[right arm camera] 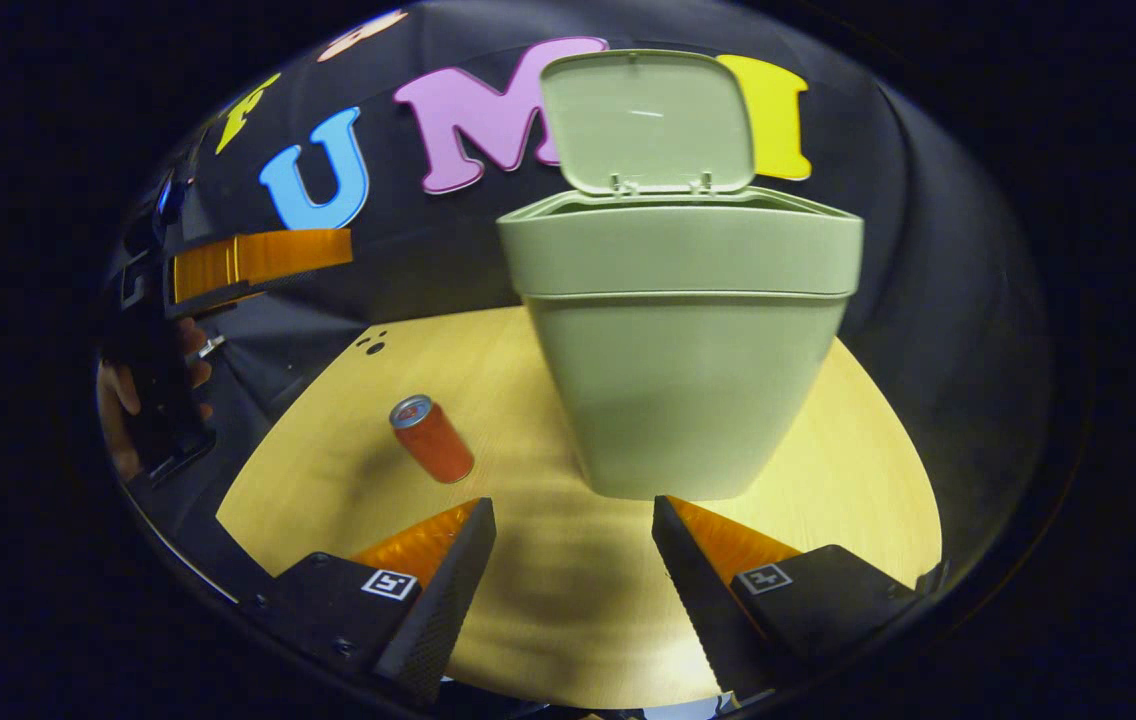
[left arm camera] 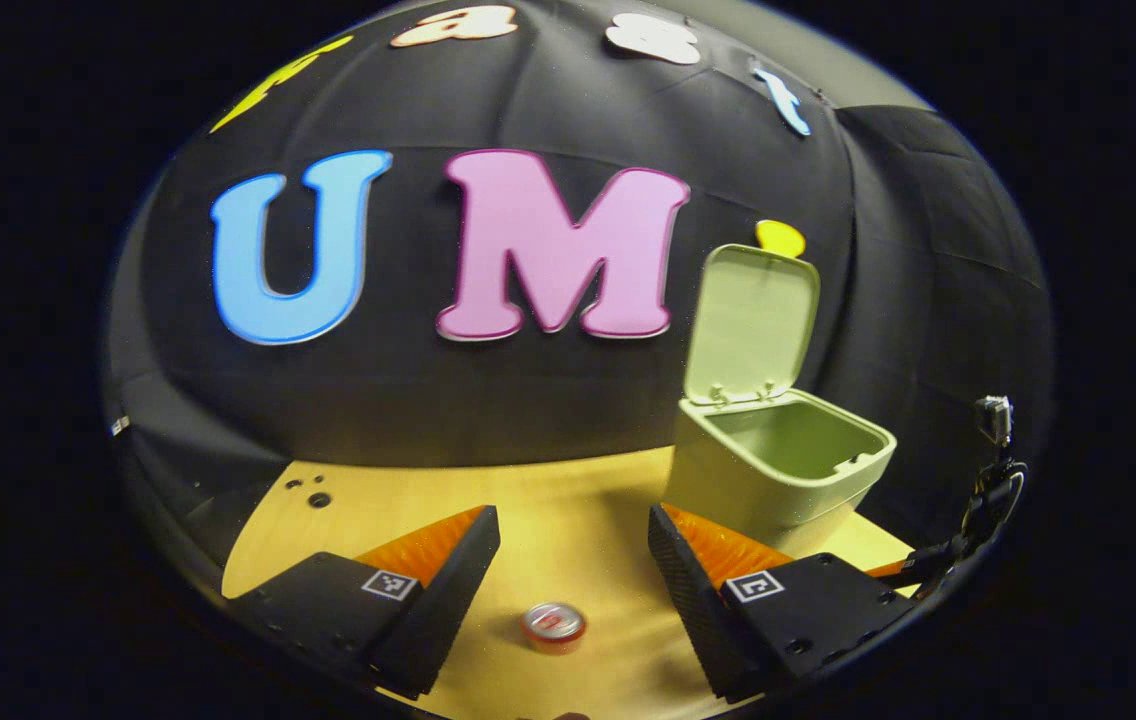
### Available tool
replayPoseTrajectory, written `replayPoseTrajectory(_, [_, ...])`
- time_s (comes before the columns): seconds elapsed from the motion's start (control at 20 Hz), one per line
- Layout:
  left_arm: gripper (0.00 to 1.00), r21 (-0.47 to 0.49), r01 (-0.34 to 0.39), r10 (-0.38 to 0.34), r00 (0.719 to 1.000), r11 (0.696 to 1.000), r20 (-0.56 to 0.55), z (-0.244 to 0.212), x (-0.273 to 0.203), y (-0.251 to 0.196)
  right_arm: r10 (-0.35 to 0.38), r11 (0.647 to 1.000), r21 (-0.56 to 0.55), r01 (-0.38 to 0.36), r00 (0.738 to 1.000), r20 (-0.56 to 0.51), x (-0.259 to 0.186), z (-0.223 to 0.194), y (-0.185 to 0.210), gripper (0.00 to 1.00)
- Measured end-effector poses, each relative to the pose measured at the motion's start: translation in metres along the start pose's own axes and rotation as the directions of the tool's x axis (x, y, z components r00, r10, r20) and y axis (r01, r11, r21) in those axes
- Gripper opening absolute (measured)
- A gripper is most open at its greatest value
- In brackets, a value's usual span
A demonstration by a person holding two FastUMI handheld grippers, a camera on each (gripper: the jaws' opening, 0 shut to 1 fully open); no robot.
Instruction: Press the lid of the desktop garbage bin to open it, pick up the crumpled paper on the desktop and throw it into the bin, then pick up the pop can on the desktop and drop it into the bin, and finally close the garbage bin lid.
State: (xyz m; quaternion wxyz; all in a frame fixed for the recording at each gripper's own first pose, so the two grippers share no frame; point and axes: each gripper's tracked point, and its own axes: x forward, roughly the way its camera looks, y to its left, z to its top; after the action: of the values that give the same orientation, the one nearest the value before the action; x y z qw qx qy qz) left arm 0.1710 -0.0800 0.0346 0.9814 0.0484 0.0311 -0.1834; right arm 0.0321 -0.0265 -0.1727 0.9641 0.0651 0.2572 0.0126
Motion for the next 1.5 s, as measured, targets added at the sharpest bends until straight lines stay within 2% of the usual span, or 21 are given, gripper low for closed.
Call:
replayPoseTrajectory(0.25, [0.96,-0.059,-0.132,0.130,0.991,0.990,-0.040,-0.037,-0.051,0.068,0.082,0.993,-0.084,-0.085,0.996,-0.042,0.024,-0.010,0.054,1.00])
replayPoseTrajectory(0.45, [0.96,-0.125,-0.233,0.222,0.970,0.964,-0.100,-0.078,-0.094,0.109,0.146,0.976,-0.152,-0.157,0.986,-0.085,0.047,-0.015,0.099,1.00])
replayPoseTrajectory(0.55, [0.96,-0.166,-0.283,0.260,0.955,0.945,-0.144,-0.100,-0.115,0.123,0.154,0.968,-0.186,-0.169,0.984,-0.094,0.061,-0.015,0.114,0.99])
replayPoseTrajectory(0.7, [0.96,-0.219,-0.357,0.319,0.928,0.908,-0.192,-0.127,-0.142,0.141,0.180,0.964,-0.178,-0.198,0.977,-0.113,0.082,-0.011,0.136,1.00])
replayPoseTrajectory(0.85, [0.96,-0.242,-0.454,0.402,0.885,0.858,-0.235,-0.147,-0.166,0.163,0.192,0.954,-0.207,-0.216,0.973,-0.129,0.103,-0.005,0.153,0.99])
replayPoseTrajectory(1.05, [0.96,-0.261,-0.541,0.476,0.836,0.799,-0.275,-0.163,-0.189,0.183,0.173,0.942,-0.264,-0.207,0.974,-0.149,0.133,-0.004,0.158,0.99])
replayPoseTrajectory(1.2, [0.96,-0.226,-0.601,0.533,0.792,0.767,-0.298,-0.172,-0.205,0.196,0.163,0.947,-0.254,-0.199,0.974,-0.159,0.150,-0.002,0.159,1.00])
replayPoseTrajectory(1.5, [0.96,-0.248,-0.635,0.550,0.764,0.731,-0.336,-0.181,-0.209,0.194,0.153,0.946,-0.256,-0.200,0.970,-0.191,0.180,-0.005,0.158,0.99])
